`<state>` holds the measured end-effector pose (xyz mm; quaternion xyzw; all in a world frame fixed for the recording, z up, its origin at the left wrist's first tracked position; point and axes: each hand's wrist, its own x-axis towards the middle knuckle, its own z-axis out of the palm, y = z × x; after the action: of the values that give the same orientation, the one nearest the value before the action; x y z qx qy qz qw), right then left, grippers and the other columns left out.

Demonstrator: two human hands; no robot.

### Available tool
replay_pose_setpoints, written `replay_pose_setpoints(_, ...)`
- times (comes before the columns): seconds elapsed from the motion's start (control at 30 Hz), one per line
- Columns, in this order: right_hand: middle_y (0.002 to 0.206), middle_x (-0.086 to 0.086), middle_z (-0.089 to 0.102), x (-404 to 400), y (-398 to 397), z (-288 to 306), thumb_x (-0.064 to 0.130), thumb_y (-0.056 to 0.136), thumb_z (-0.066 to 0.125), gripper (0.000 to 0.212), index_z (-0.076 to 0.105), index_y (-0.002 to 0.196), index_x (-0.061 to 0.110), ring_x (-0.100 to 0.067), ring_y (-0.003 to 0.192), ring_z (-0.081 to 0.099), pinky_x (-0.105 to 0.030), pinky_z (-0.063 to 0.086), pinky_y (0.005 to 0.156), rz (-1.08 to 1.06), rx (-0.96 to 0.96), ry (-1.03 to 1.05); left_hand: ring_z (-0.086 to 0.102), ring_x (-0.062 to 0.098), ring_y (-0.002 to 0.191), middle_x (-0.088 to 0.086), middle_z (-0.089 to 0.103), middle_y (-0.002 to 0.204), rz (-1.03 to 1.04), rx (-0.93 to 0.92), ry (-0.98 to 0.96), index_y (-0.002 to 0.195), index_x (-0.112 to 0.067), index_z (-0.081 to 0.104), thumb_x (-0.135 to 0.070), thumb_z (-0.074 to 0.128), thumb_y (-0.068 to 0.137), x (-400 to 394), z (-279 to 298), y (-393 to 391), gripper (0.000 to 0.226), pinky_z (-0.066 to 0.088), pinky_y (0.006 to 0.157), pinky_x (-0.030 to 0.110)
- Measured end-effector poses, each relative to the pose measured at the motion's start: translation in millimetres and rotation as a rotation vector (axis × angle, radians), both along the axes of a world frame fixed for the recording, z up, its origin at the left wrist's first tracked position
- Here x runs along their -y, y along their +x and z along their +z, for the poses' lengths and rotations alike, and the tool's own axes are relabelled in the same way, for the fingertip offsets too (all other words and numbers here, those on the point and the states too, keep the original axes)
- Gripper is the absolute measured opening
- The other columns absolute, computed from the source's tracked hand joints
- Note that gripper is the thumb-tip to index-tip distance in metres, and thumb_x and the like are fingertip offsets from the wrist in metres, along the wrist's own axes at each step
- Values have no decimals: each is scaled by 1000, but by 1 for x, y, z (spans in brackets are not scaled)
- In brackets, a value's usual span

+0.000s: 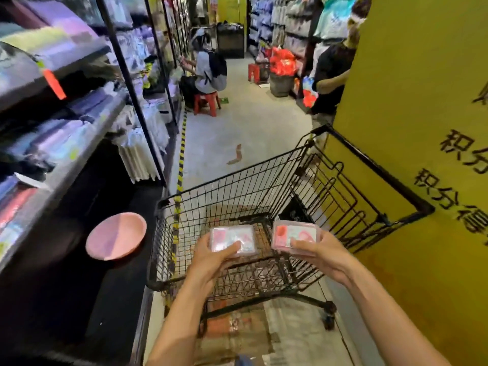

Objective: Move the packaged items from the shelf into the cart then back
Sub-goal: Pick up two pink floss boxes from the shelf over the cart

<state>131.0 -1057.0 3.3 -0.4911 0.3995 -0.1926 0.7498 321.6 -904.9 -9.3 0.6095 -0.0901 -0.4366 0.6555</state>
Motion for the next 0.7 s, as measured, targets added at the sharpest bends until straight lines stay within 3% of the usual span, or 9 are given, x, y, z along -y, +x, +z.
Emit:
replay_pose_setpoints(0.13,116,-18,64,50,26,-12,-13,68,71,59,53,121,6,-31,103,65,-33,58,74,-24,-51,49,68,28,92,13,63,110,-69,-18,31,118,-12,52,4,76,69,63,-18,34,57,59,78,39)
replay_pose_setpoints(0.27,115,-17,60,94,42,-41,-15,70,70,55,51,117,8,-32,103,64,-33,60,71,-77,-151,61,66,30,99,12,64,110,-111,-32,88,112,-17,53,2,76,70,114,-55,56,51,56,84,41)
replay_pose_setpoints(0.4,116,-17,59,140,53,-86,-12,69,74,58,50,118,10,-32,103,63,-29,58,66,-69,-284,17,68,30,90,12,62,108,-95,-99,226,113,-13,51,3,77,68,158,-103,67,55,59,69,37)
replay_pose_setpoints(0.53,108,-14,61,183,70,-138,-11,69,75,54,50,112,12,-25,95,63,-44,58,79,69,-472,-69,69,29,87,16,62,116,-107,-121,354,122,-11,50,-1,82,62,189,-156,75,68,59,69,36)
replay_pose_setpoints(0.63,100,-6,57,210,89,-177,-8,69,77,53,48,107,13,-10,82,56,-20,55,62,227,-586,-138,65,30,97,13,60,118,-127,-110,443,114,-10,52,3,78,67,206,-194,78,56,58,77,38)
replay_pose_setpoints(0.7,98,-6,58,224,102,-208,-9,67,78,53,47,106,11,-8,79,56,-13,48,51,322,-635,-134,61,29,105,12,58,117,-166,-79,525,112,-8,51,4,77,68,215,-219,81,52,55,88,40)
